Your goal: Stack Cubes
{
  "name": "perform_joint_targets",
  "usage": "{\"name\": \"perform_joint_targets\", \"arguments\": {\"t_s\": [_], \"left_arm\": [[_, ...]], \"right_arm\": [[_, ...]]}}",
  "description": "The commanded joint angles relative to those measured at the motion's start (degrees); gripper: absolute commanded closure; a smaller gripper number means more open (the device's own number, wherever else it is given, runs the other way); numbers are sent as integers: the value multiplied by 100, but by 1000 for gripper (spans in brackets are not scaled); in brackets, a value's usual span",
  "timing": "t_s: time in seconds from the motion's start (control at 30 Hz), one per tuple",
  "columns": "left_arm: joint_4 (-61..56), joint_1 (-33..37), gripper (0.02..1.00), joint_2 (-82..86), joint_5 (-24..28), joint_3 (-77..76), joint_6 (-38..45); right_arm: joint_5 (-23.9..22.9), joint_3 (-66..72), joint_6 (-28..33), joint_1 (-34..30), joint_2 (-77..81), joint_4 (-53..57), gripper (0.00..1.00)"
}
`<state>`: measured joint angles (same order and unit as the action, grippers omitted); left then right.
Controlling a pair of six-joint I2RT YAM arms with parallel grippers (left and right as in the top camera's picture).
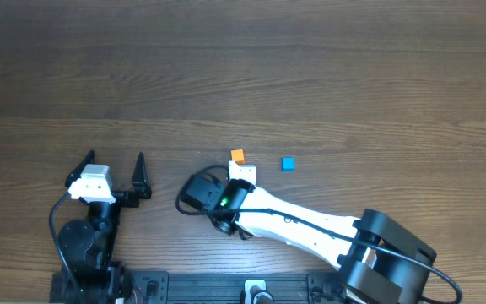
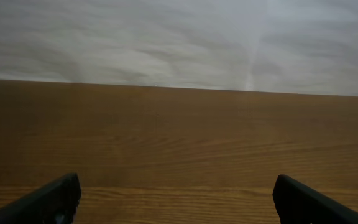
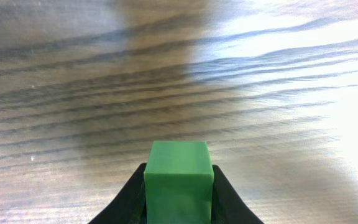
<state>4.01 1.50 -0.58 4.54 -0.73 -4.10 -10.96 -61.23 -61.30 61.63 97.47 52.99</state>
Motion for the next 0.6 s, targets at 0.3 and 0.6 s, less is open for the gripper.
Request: {"name": "perform_joint_targets", "arguments": {"t_s": [0.3, 0.6], "left_arm": [[-13, 33, 18, 42, 37, 39, 26], [-13, 33, 18, 42, 37, 39, 26]], "right_arm": [[-702, -2339, 1429, -1202, -111, 1307, 978], [-192, -2634, 2028, -1563, 457, 1182, 989]]}}
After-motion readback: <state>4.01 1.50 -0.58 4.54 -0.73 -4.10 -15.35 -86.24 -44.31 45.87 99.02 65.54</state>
